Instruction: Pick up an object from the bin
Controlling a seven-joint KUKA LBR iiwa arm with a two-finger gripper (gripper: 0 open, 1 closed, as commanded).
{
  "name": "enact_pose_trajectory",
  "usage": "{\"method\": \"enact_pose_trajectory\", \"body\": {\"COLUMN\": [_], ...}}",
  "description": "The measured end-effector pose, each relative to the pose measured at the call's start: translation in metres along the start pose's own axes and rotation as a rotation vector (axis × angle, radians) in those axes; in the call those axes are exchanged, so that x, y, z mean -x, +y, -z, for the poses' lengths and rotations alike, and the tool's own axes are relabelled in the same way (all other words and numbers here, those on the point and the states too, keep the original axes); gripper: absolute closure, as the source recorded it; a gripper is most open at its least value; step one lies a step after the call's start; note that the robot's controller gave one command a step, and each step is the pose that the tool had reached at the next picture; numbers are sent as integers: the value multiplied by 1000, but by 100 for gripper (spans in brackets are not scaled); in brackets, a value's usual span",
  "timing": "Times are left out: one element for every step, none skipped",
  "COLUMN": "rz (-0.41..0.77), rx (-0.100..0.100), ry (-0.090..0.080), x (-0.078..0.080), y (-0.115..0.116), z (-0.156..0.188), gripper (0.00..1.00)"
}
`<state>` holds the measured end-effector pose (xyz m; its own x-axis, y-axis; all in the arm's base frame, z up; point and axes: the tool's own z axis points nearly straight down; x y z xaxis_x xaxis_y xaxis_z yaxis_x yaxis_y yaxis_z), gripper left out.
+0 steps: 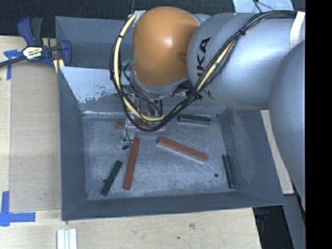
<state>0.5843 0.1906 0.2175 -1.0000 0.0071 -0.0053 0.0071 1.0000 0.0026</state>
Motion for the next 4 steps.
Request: {"method": "enact_pose_trajectory", "body": {"rz": [172, 151, 146, 150], "rx": [0, -5, -6, -2], "ry": [7, -1, 5, 1], "x": [2, 32, -11, -9], "y": [-50, -144, -243, -238], "z": [-148, -133, -147, -146], "gripper": [0, 0, 0, 100]}}
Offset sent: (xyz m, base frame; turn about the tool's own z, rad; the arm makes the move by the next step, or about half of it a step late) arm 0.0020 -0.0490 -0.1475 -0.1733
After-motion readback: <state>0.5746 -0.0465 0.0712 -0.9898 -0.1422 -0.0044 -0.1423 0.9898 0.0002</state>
